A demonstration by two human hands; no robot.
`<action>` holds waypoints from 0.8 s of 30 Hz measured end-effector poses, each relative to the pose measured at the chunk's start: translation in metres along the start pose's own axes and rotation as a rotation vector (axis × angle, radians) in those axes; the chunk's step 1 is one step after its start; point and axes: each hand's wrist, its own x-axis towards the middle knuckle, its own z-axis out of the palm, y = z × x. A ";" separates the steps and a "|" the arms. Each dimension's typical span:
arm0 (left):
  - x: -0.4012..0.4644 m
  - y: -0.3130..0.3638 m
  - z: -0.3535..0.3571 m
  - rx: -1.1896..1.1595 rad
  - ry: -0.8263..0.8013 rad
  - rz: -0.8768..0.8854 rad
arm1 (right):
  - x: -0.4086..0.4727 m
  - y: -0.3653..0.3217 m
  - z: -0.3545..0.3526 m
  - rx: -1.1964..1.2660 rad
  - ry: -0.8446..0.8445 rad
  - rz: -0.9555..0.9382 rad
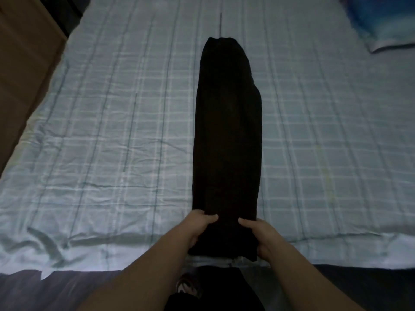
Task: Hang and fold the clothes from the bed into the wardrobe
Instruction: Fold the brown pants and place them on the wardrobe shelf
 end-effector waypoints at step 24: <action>-0.074 -0.005 -0.040 0.183 0.288 0.529 | -0.015 0.027 0.021 -0.274 0.104 -0.524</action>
